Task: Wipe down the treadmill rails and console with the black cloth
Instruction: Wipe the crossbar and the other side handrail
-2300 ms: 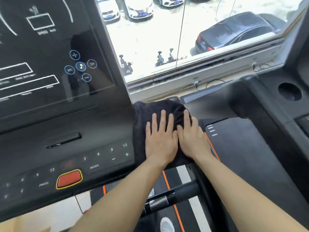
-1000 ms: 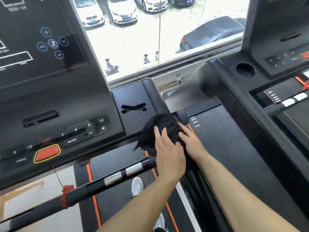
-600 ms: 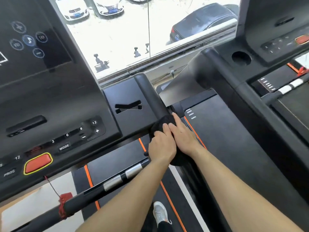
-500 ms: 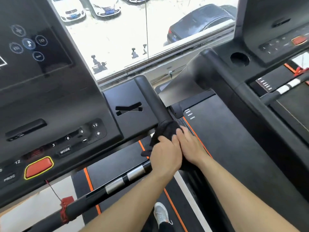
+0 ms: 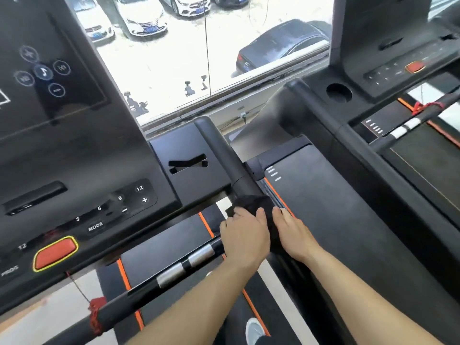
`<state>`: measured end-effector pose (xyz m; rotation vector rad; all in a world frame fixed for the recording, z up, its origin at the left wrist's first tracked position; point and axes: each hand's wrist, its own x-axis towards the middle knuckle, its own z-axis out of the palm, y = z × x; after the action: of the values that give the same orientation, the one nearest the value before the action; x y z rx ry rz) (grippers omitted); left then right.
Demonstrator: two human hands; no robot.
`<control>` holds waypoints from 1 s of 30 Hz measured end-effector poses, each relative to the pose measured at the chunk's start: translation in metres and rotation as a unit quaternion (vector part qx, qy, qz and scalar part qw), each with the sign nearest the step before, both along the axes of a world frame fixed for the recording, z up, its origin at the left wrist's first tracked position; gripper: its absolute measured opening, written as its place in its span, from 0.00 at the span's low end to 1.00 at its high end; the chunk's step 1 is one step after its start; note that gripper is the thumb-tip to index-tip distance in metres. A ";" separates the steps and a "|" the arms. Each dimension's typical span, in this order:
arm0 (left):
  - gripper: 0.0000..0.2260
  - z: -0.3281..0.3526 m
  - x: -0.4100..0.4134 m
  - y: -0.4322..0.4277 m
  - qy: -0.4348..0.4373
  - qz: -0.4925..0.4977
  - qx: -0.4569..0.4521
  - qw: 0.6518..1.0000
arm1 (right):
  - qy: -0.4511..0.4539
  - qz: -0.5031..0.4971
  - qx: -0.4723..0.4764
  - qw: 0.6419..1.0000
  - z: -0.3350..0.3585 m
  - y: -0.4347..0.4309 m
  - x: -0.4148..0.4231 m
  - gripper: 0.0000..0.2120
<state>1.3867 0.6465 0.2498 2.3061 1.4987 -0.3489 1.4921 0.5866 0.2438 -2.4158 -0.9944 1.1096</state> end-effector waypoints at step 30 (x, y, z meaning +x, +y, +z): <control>0.34 -0.040 0.018 -0.164 -0.334 0.322 -0.180 0.867 | 0.192 -0.047 0.119 0.973 -0.043 -0.105 0.021 0.17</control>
<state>1.4049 0.4822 0.2096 1.3079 1.5331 0.3088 1.5135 0.4820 0.2011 -1.9412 -0.8201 1.2792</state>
